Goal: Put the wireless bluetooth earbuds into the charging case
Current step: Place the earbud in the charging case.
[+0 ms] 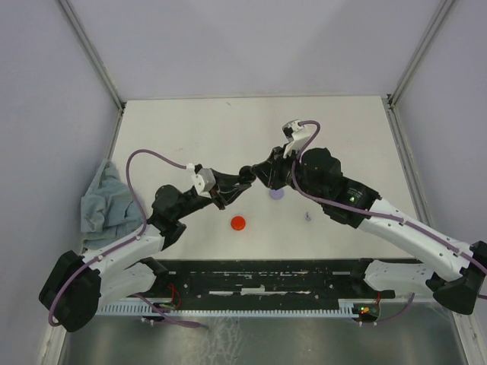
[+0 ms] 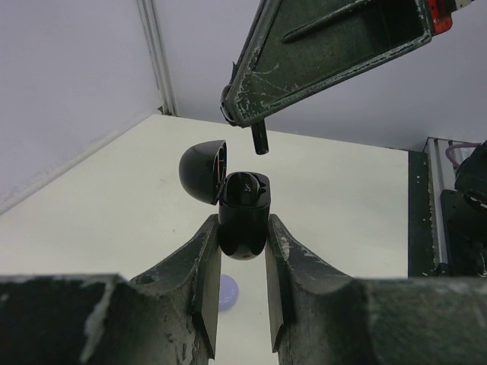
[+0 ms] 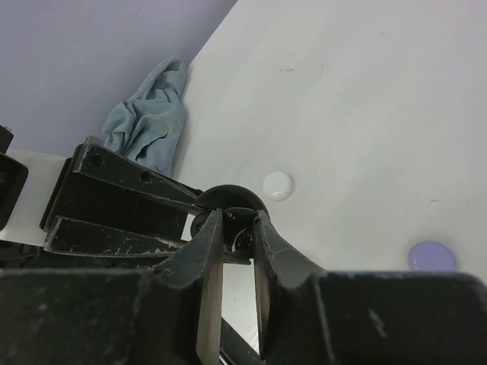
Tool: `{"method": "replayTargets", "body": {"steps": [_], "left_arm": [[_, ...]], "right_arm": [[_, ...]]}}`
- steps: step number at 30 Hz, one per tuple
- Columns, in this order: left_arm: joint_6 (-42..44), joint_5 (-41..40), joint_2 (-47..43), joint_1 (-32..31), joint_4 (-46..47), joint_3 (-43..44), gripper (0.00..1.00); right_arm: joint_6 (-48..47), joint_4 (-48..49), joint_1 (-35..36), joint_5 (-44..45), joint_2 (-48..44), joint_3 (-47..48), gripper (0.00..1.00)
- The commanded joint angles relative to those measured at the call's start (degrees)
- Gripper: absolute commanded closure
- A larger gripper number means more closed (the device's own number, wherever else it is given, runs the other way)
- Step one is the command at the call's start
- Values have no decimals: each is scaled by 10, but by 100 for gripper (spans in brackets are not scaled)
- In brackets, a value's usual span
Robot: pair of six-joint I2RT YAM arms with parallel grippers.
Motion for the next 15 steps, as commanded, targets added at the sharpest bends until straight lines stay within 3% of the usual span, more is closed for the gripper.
{"method": "replayTargets", "body": {"steps": [1,15], "left_arm": [[-24,-15,4,-5,54,24,97],[-67,-42,7,-11,75,34,97]], "right_arm": [[2,43,7,23,2,-1,78],[-3,53,21,32,13,-9,78]]}}
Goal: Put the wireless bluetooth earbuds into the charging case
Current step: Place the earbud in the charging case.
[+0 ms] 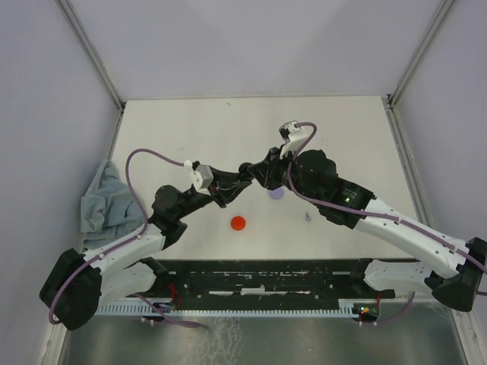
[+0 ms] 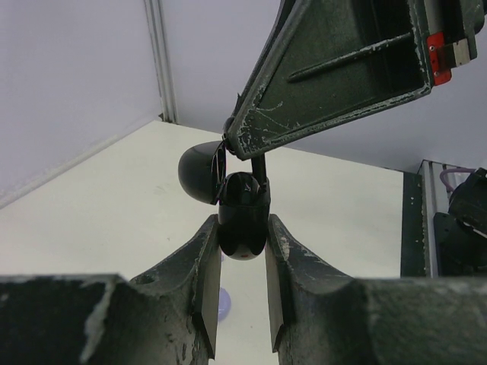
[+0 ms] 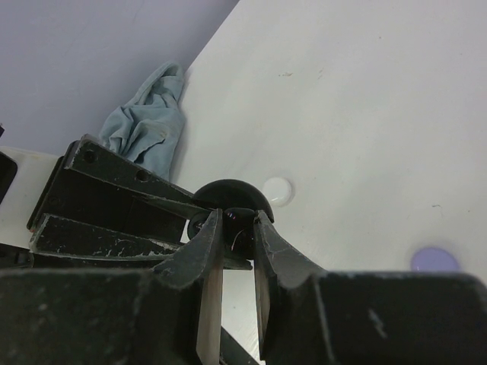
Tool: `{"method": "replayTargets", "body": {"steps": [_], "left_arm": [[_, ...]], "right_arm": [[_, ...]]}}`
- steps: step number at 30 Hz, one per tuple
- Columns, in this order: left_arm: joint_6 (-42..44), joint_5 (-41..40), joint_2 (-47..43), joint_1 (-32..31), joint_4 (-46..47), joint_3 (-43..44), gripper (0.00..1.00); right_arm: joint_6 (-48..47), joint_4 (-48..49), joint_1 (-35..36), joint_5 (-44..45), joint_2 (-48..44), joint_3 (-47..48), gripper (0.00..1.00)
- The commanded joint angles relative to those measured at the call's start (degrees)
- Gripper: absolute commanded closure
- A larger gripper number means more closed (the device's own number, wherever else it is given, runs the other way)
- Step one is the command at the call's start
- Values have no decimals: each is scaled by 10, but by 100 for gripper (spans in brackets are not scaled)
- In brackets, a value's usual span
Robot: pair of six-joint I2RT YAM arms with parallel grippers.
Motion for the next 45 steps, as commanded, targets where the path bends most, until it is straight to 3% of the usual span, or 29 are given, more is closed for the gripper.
{"method": "replayTargets", "body": {"steps": [1,14,37,45], "left_arm": [[-34,-22,-1,-6,46,31,97],[-59,-31,2,-8,51,41,97],[-94,-52,17,-10,48,23,97],[-140,-13,27,20,29,10,97]], "right_arm": [[-4,29,8,9,1,-2,78],[-41,36,13,22,-3,-1,77],[-33,-22,13,-8,-22,38,58],[-132,-101,8,-83,-30,105,43]]}}
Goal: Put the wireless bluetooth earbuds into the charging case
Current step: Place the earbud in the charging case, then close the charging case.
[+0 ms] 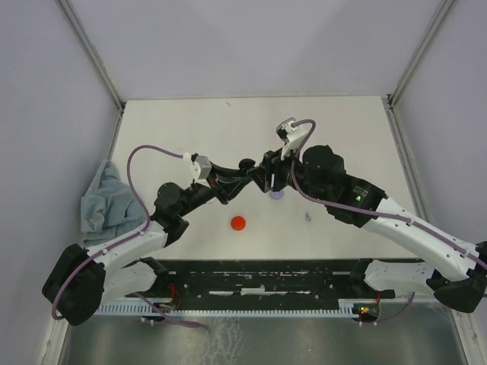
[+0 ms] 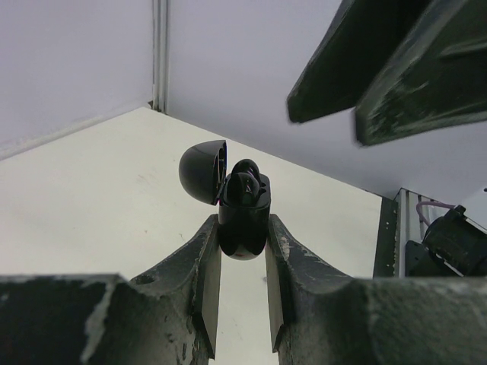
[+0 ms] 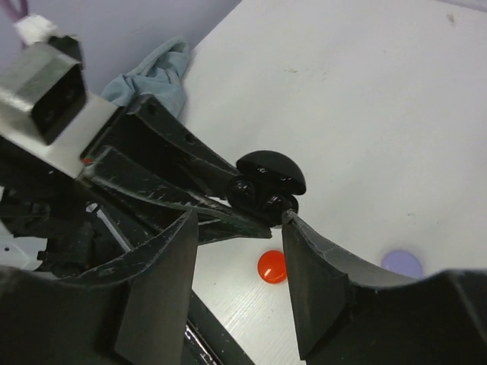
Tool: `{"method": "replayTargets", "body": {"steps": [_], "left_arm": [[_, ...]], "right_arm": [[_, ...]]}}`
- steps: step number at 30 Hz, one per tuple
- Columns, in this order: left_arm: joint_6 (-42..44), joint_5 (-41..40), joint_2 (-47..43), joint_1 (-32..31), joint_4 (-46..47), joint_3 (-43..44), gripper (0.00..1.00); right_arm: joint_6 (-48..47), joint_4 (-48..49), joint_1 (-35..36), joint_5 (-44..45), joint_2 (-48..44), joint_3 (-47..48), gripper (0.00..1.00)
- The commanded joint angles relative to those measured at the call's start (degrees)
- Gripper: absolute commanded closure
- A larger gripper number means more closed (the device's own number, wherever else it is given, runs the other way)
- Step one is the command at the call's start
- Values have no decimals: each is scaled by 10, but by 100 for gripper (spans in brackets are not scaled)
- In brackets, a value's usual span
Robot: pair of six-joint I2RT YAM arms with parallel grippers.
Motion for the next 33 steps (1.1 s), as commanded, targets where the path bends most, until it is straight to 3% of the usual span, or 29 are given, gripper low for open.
{"method": "replayTargets", "body": {"steps": [1,7,12,19,33], "left_arm": [[-51,39,5,26,21,-3,97],[-73,127,8,53,23,3,97],[-86,181,12,66,31,11,97],[-91,208,31,66,37,26,97],[-93,217,53,65,50,52,97]], "right_arm": [[-81,-47,-4,-78,-20,71,42],[-115,-110,-41,-175,-2,117,30],[-84,-94,-114,-296,19,112,25],[-49,-66,-140,-360,70,106,20],[12,14,-156,-440,128,56,20]]}}
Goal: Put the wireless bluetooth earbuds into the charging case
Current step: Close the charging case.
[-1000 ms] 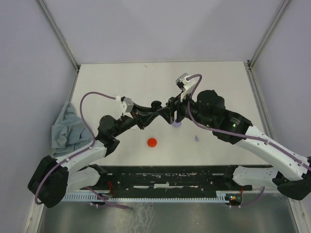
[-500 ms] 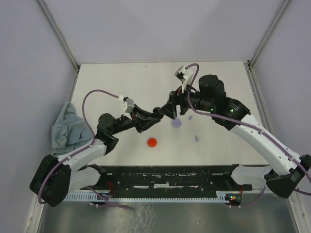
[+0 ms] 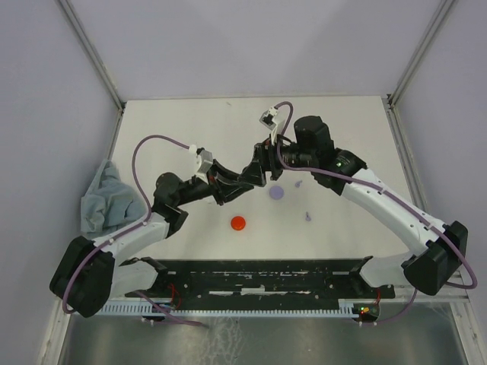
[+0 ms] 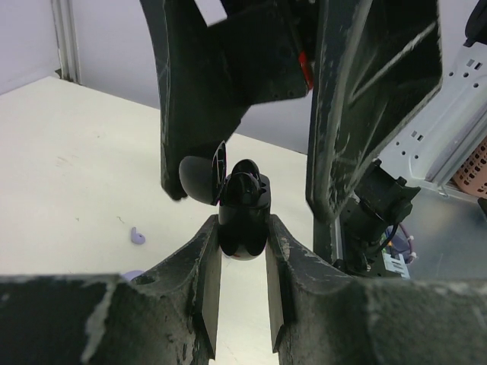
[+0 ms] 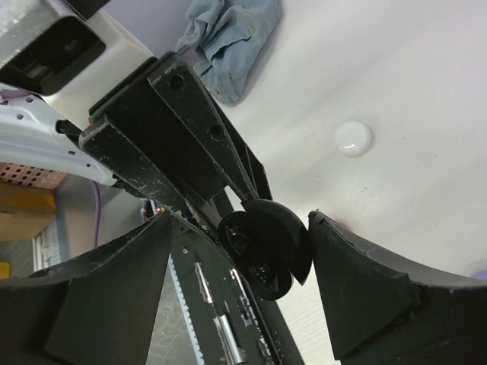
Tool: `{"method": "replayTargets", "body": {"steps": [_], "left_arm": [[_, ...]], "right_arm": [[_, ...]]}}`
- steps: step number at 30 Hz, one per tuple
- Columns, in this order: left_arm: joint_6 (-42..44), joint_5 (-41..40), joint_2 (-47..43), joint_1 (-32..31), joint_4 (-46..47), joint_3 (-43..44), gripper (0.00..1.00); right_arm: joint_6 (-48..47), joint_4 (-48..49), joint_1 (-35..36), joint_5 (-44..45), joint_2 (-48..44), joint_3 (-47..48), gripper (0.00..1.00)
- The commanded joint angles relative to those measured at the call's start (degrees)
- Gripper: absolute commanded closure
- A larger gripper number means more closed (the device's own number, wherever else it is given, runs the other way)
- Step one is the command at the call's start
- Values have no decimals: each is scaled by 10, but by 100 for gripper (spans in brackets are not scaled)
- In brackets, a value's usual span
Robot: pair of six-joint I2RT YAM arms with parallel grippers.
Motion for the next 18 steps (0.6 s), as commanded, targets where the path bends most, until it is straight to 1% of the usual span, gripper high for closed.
{"method": "replayTargets", "body": {"steps": [1,7,12,18], "left_arm": [[-15,10,6,1,42,23,97],[-16,-12,10,2,38,17,97],[-19,-44,14,2,-36,24,97],[-60,-58,10,2,-80,22,97]], "right_arm": [[23,44,0,-40,7,-11,21],[24,44,0,-47,-2,-22,23],[22,52,-1,-46,-18,-27,23],[14,51,-3,-9,-33,-39,23]]}}
